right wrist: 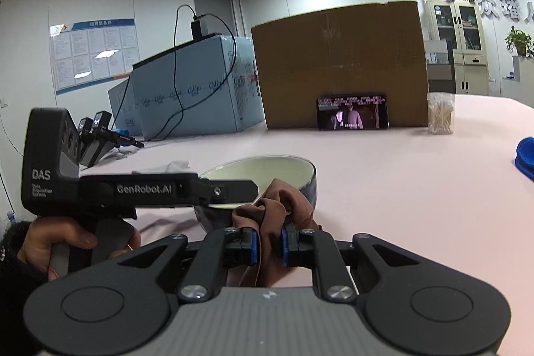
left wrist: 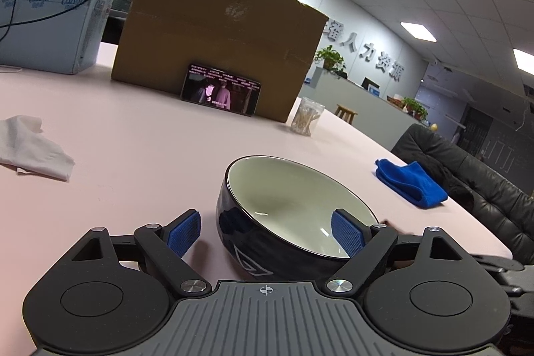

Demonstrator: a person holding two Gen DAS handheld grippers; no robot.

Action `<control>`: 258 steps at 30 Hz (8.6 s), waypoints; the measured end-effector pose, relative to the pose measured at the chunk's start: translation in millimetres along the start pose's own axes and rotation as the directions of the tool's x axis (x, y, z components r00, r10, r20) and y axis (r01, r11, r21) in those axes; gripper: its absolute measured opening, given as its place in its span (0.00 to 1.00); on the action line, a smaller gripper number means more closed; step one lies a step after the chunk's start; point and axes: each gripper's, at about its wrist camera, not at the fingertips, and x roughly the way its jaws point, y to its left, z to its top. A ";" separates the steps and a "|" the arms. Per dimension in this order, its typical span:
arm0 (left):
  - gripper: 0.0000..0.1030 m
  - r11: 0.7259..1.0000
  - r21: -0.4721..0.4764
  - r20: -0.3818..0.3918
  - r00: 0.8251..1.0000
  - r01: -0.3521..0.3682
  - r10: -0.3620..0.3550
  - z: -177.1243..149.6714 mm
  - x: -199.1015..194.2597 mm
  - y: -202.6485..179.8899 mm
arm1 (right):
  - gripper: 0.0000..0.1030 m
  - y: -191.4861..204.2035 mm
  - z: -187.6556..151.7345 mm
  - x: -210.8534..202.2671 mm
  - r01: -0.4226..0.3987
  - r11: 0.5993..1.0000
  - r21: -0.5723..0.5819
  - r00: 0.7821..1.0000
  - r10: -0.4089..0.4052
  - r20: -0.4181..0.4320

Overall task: Clean bowl
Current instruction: 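Level the bowl with the left gripper while the right gripper wipes its outer wall with the cloth, then hold the bowl rim with the left gripper while the right gripper rubs the cloth along its outer wall, then hold the bowl steady with the left gripper while the right gripper wipes its outer wall with the cloth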

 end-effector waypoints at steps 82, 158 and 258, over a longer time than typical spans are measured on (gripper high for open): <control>0.85 1.000 -0.008 0.010 1.000 0.029 -0.029 -1.1 -0.8 0.7 | 0.16 -0.2 5.2 -1.2 0.000 1.000 -0.012 1.000 0.000 0.014; 0.85 0.998 -0.031 -0.003 0.999 0.050 -0.050 -0.1 2.6 9.0 | 0.16 -0.1 9.9 2.1 0.056 0.998 0.009 0.998 -0.056 -0.001; 0.85 0.998 -0.047 -0.004 0.999 0.042 -0.042 -0.3 1.3 10.1 | 0.15 -4.7 14.0 14.6 0.088 0.996 0.024 0.996 -0.088 -0.026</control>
